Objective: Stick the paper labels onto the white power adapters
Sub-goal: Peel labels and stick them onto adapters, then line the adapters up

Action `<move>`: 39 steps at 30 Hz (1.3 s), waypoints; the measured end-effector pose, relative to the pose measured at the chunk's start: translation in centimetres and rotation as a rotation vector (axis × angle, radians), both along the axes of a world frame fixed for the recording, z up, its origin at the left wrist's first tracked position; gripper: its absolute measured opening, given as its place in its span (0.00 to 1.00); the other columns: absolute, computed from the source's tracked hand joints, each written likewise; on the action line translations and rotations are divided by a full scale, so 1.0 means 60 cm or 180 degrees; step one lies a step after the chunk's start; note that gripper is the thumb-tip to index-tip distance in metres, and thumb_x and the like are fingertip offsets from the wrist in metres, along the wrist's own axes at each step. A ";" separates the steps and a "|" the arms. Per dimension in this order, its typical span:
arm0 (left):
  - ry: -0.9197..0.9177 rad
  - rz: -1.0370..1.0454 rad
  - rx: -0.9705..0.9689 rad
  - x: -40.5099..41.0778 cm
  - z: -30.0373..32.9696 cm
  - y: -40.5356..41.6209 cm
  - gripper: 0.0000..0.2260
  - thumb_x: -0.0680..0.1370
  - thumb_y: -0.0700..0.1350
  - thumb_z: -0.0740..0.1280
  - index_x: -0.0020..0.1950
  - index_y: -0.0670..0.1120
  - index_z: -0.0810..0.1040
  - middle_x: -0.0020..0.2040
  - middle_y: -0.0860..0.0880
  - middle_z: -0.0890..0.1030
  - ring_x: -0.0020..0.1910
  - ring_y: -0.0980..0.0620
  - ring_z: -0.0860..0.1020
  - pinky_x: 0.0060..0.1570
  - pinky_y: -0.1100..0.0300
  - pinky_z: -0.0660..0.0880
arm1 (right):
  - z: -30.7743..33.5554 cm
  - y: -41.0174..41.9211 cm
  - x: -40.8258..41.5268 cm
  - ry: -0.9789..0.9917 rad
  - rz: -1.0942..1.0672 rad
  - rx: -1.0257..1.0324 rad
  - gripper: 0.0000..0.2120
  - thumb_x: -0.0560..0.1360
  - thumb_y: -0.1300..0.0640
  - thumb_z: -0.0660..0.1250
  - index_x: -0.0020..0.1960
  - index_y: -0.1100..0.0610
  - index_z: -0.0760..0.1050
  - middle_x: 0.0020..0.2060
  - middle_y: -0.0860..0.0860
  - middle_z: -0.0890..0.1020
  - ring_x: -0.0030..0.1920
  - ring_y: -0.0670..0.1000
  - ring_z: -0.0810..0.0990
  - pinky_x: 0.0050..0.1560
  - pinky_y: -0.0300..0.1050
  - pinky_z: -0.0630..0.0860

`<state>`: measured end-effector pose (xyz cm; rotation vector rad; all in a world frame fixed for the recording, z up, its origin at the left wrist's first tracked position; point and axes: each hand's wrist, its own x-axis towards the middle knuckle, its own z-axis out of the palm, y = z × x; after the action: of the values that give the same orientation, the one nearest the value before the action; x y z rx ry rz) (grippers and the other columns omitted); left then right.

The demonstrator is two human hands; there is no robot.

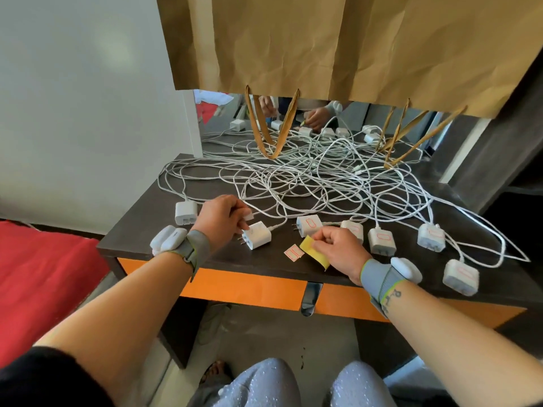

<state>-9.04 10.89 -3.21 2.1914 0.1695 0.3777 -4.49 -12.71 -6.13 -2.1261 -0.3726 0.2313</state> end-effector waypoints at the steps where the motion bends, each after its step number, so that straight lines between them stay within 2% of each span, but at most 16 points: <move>1: -0.0078 -0.0076 0.0222 0.003 -0.001 0.000 0.05 0.77 0.37 0.64 0.41 0.39 0.77 0.33 0.50 0.75 0.23 0.62 0.75 0.27 0.74 0.71 | -0.003 0.000 0.000 0.0001 0.0002 -0.0016 0.07 0.73 0.61 0.66 0.37 0.52 0.75 0.30 0.46 0.74 0.33 0.44 0.70 0.34 0.33 0.67; 4: -0.0457 -0.0415 0.0793 0.008 -0.005 0.001 0.04 0.75 0.36 0.66 0.42 0.37 0.79 0.37 0.52 0.71 0.27 0.59 0.73 0.32 0.74 0.70 | -0.009 -0.001 -0.003 -0.0018 -0.0002 -0.0038 0.05 0.73 0.59 0.66 0.40 0.51 0.77 0.36 0.49 0.78 0.37 0.44 0.73 0.38 0.34 0.69; 7: -0.0675 -0.0690 0.0999 0.018 -0.013 0.003 0.04 0.74 0.34 0.67 0.41 0.39 0.81 0.41 0.48 0.73 0.32 0.51 0.76 0.37 0.66 0.72 | -0.011 -0.001 -0.003 -0.0036 -0.0065 -0.0055 0.06 0.73 0.58 0.66 0.39 0.49 0.76 0.41 0.55 0.81 0.39 0.46 0.74 0.41 0.38 0.70; 9: -0.0757 -0.0808 0.1053 0.025 -0.019 0.008 0.04 0.73 0.33 0.68 0.41 0.39 0.82 0.43 0.45 0.75 0.35 0.49 0.77 0.40 0.60 0.74 | -0.011 -0.001 -0.004 -0.0056 -0.0080 -0.0081 0.06 0.73 0.58 0.66 0.39 0.49 0.76 0.40 0.56 0.80 0.38 0.45 0.73 0.40 0.38 0.70; 12: -0.0885 -0.0876 0.1163 0.031 -0.024 0.015 0.04 0.72 0.34 0.70 0.40 0.41 0.83 0.43 0.43 0.77 0.38 0.49 0.76 0.42 0.61 0.72 | -0.011 0.001 -0.005 -0.0065 -0.0105 -0.0070 0.06 0.73 0.58 0.66 0.39 0.49 0.77 0.39 0.54 0.80 0.38 0.46 0.74 0.39 0.37 0.70; 15: -0.0942 -0.1000 0.1233 0.034 -0.027 0.020 0.04 0.70 0.34 0.72 0.40 0.42 0.83 0.42 0.42 0.77 0.38 0.49 0.76 0.42 0.62 0.72 | -0.012 0.003 -0.004 -0.0073 -0.0135 -0.0063 0.07 0.73 0.58 0.66 0.39 0.49 0.77 0.41 0.57 0.82 0.40 0.47 0.75 0.41 0.38 0.71; 18: -0.0985 -0.1093 0.1232 0.034 -0.026 0.022 0.03 0.70 0.35 0.72 0.40 0.42 0.83 0.42 0.42 0.77 0.38 0.51 0.75 0.41 0.66 0.70 | -0.014 0.004 -0.005 -0.0096 -0.0148 -0.0083 0.06 0.73 0.59 0.66 0.39 0.49 0.78 0.43 0.58 0.82 0.41 0.47 0.76 0.42 0.39 0.72; 24: -0.1030 -0.1230 0.1287 0.037 -0.024 0.018 0.03 0.70 0.35 0.72 0.40 0.42 0.84 0.42 0.42 0.77 0.39 0.47 0.77 0.42 0.59 0.74 | -0.015 0.002 -0.004 -0.0083 -0.0127 -0.0109 0.05 0.73 0.58 0.66 0.41 0.51 0.78 0.35 0.50 0.78 0.39 0.46 0.75 0.41 0.38 0.71; 30: -0.1000 -0.1415 0.1441 0.032 -0.034 0.031 0.05 0.70 0.33 0.72 0.41 0.42 0.84 0.43 0.41 0.77 0.40 0.44 0.79 0.42 0.54 0.77 | -0.015 0.003 -0.005 -0.0091 -0.0167 -0.0083 0.04 0.73 0.59 0.66 0.42 0.53 0.78 0.34 0.49 0.78 0.37 0.44 0.74 0.40 0.37 0.71; 39: -0.1032 -0.1522 0.1398 0.015 -0.034 0.043 0.05 0.69 0.36 0.73 0.42 0.44 0.85 0.41 0.42 0.79 0.40 0.45 0.78 0.43 0.53 0.77 | -0.016 0.004 -0.008 -0.0122 -0.0190 -0.0066 0.04 0.73 0.60 0.66 0.43 0.55 0.79 0.36 0.50 0.80 0.39 0.44 0.75 0.41 0.34 0.70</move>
<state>-8.12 13.45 -5.23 2.4579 -0.6609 0.5228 -4.95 -12.46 -7.11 -2.1610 -0.3299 0.1609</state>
